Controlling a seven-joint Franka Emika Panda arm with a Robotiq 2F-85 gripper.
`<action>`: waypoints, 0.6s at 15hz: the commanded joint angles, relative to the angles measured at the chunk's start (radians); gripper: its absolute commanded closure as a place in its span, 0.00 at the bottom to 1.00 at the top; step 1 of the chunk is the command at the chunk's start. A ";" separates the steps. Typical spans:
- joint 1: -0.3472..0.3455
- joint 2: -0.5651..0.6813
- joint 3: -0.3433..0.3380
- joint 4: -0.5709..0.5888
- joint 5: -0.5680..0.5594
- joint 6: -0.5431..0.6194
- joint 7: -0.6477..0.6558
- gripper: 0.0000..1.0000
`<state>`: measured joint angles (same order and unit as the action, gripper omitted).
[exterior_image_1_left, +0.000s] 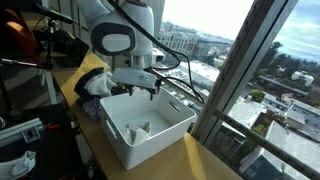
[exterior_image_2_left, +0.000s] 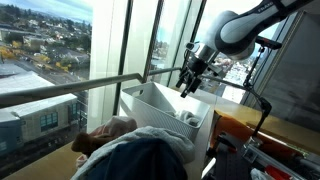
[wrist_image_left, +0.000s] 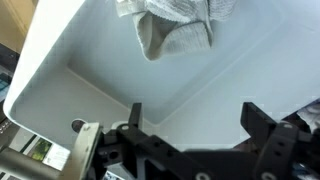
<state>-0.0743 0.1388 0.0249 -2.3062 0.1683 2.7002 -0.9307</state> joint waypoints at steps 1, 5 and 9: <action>-0.023 0.089 -0.027 -0.025 -0.075 0.064 0.029 0.00; -0.041 0.194 -0.051 -0.028 -0.177 0.116 0.084 0.00; -0.035 0.268 -0.079 -0.017 -0.289 0.156 0.153 0.00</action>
<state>-0.1129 0.3644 -0.0345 -2.3386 -0.0378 2.8181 -0.8359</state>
